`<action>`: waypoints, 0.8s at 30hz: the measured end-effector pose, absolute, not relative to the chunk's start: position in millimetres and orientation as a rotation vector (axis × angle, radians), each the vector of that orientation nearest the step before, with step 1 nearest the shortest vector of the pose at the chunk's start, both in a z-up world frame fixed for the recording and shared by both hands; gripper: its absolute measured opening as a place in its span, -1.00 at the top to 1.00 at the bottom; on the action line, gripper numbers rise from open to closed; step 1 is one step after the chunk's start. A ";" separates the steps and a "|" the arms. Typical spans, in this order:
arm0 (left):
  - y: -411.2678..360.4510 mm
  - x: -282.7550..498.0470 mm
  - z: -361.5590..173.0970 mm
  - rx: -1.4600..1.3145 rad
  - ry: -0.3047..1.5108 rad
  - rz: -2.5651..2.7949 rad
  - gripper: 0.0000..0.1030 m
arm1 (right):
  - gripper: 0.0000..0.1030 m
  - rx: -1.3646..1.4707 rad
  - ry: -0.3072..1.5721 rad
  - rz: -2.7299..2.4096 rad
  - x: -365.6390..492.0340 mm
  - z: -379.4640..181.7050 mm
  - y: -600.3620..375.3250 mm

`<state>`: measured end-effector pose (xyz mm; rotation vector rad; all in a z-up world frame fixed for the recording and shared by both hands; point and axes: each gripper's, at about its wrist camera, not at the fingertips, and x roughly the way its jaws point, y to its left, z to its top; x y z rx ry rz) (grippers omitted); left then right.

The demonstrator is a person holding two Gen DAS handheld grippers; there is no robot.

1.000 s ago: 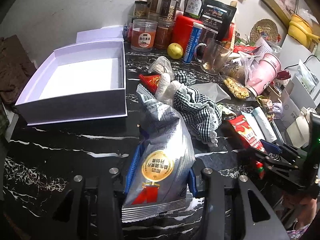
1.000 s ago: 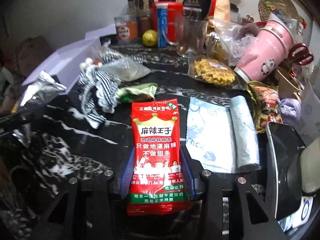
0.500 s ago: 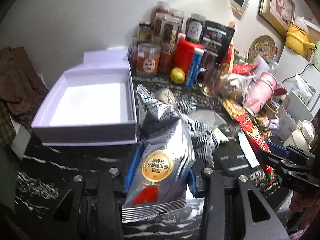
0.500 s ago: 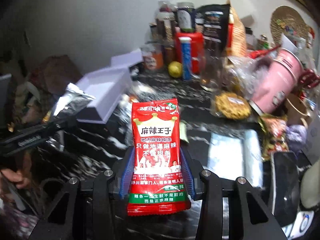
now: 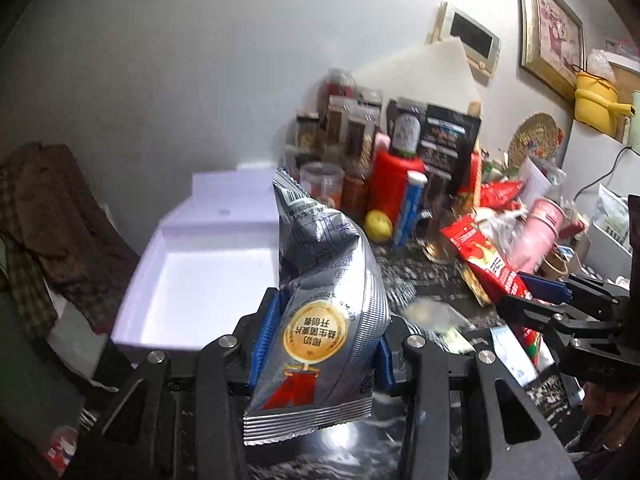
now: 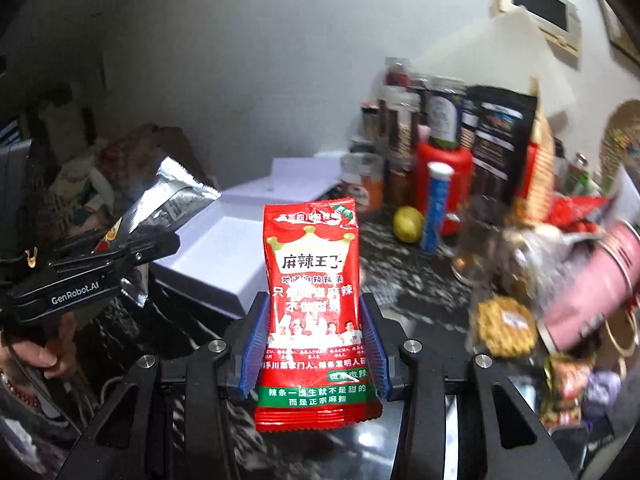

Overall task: Organize soft objects
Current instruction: 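Lift the silver bag and red packet and carry both toward the white box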

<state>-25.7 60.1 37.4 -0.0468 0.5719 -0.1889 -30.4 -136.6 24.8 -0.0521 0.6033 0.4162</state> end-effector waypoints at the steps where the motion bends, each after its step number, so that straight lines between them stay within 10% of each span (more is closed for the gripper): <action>1: 62.2 -24.3 40.3 -0.045 0.564 -0.184 0.19 | 0.15 -0.058 0.591 0.430 -24.9 27.9 -131.0; 24: 141.1 62.1 68.0 -0.037 0.436 -0.078 0.19 | 0.15 -0.047 0.499 0.635 81.5 58.3 -25.3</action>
